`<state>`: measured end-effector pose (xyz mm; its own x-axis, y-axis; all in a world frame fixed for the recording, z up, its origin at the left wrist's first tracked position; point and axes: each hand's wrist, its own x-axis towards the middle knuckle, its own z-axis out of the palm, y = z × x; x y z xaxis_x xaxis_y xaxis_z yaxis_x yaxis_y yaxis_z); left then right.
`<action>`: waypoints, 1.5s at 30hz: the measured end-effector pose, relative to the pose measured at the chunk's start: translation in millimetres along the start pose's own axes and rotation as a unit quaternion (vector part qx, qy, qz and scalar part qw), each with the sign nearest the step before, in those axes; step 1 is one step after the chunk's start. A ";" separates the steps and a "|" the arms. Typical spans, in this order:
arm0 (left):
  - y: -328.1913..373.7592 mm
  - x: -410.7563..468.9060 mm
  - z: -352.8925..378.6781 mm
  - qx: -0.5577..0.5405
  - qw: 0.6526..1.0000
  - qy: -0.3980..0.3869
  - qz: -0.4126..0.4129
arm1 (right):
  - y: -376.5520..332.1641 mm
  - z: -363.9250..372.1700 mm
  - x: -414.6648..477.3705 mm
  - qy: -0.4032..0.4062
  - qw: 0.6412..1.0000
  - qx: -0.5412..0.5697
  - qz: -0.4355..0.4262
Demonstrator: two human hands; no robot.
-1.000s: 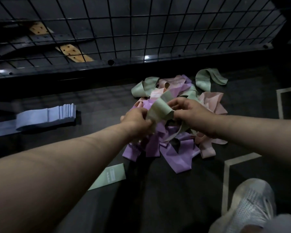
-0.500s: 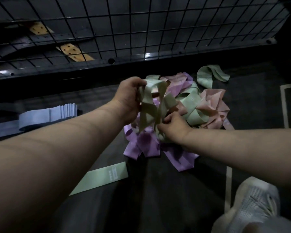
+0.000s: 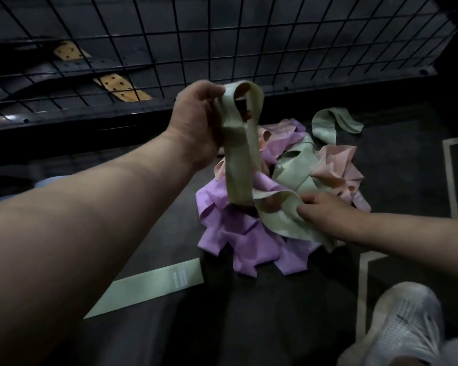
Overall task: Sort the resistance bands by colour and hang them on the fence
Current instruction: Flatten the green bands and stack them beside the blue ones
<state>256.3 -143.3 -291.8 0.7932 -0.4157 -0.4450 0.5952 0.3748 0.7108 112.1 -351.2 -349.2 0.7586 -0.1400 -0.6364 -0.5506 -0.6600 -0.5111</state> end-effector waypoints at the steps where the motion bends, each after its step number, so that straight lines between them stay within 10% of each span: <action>1: 3.2 -1.9 5.8 0.009 1.000 -0.014 0.006 | -0.1 -3.0 2.9 0.021 1.000 -0.002 0.004; 10: 27.8 -21.9 62.6 0.093 0.983 -0.145 0.058 | -20.4 -16.1 8.4 0.074 0.993 -0.092 -0.026; 18: 24.3 -21.7 63.3 0.024 0.985 -0.170 0.011 | -51.5 2.2 48.6 0.023 0.989 0.143 -0.031; 25: 22.8 -8.9 39.0 0.103 0.993 -0.041 0.051 | -54.7 0.0 34.0 0.046 0.978 0.205 0.013; 31: 5.3 -1.9 14.3 0.158 0.987 0.026 0.030 | -59.3 -35.0 -8.6 0.034 0.977 -0.019 -0.209; 37: -4.9 -0.8 -7.8 0.207 0.974 0.091 0.021 | -54.4 -71.4 -29.6 -0.059 0.953 0.170 -0.244; 45: 3.6 4.1 -36.7 0.173 0.960 0.222 0.014 | -17.1 -99.4 -24.9 0.147 0.949 0.180 -0.212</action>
<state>266.5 -113.3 -311.1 0.8305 0.0122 -0.5569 0.5557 0.0505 0.8299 137.2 -409.8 -267.3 0.9737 -0.1531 -0.1684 -0.2181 -0.4150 -0.8833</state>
